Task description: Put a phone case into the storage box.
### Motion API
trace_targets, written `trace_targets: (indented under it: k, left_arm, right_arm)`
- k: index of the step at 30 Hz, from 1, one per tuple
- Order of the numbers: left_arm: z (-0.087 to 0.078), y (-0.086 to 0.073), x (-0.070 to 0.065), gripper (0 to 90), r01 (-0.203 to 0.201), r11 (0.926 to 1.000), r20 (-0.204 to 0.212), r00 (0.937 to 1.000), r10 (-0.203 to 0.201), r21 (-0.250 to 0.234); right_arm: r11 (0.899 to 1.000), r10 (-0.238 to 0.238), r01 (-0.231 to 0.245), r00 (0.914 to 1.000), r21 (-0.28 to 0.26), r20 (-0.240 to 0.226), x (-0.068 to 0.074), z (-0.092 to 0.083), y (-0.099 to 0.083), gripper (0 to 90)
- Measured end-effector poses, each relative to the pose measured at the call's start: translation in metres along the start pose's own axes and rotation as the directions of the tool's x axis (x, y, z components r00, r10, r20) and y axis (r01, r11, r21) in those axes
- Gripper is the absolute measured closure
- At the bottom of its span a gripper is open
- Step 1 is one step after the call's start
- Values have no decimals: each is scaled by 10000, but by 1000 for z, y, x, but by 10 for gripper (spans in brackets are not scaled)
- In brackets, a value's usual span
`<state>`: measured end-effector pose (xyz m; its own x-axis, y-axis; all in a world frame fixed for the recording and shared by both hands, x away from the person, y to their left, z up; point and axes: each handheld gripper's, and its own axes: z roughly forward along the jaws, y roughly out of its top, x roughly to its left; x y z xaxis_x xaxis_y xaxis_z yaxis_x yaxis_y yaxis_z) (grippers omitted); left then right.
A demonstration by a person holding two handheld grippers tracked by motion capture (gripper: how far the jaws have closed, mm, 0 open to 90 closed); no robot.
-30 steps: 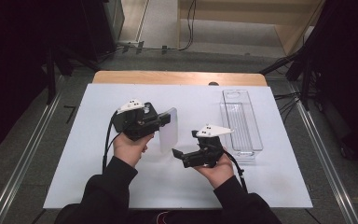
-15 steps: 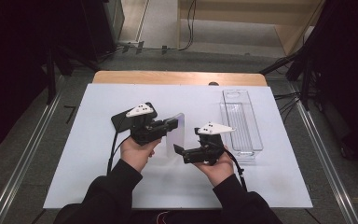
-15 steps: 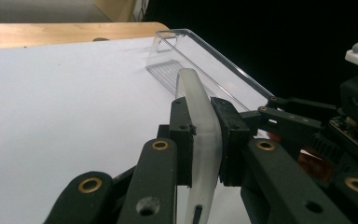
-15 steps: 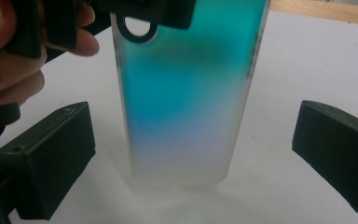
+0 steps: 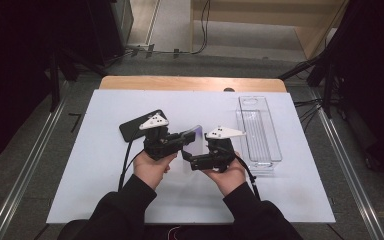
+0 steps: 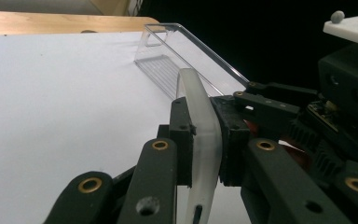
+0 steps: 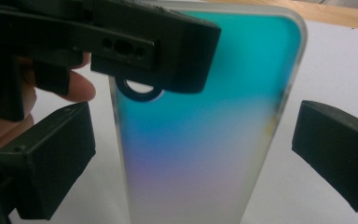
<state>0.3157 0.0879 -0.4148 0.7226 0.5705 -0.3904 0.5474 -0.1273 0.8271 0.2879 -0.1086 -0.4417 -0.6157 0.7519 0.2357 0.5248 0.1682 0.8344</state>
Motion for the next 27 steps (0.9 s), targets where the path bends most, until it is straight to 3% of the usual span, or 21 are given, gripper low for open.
trace_targets:
  k: [4,10,20,21,23,27]
  left_arm:
    - [-1,0,-2,798,-18,10000,4,10000,18,-56]
    - [-2,-1,-4,798,35,9998,-14,10000,-35,-178]
    - [-2,0,-3,787,238,9996,360,9991,-233,-138]
    - [-1,1,-2,730,299,9995,478,9984,-294,-89]
    - [-2,1,0,601,214,9996,264,9994,-209,-168]
    - [-4,3,3,467,288,9995,169,9994,-286,-95]
  right_arm:
    - [10000,-37,37,10000,6,1,2,4,3,0]
    - [9994,-85,84,10000,-348,-27,0,3,4,133]
    - [9990,-271,273,9996,-362,61,0,0,5,147]
    - [9991,-292,295,9995,-321,87,0,-1,5,147]
    - [9991,-272,274,9996,-317,70,-1,-1,5,147]
    - [9995,-177,181,9997,-264,150,-4,-2,5,147]
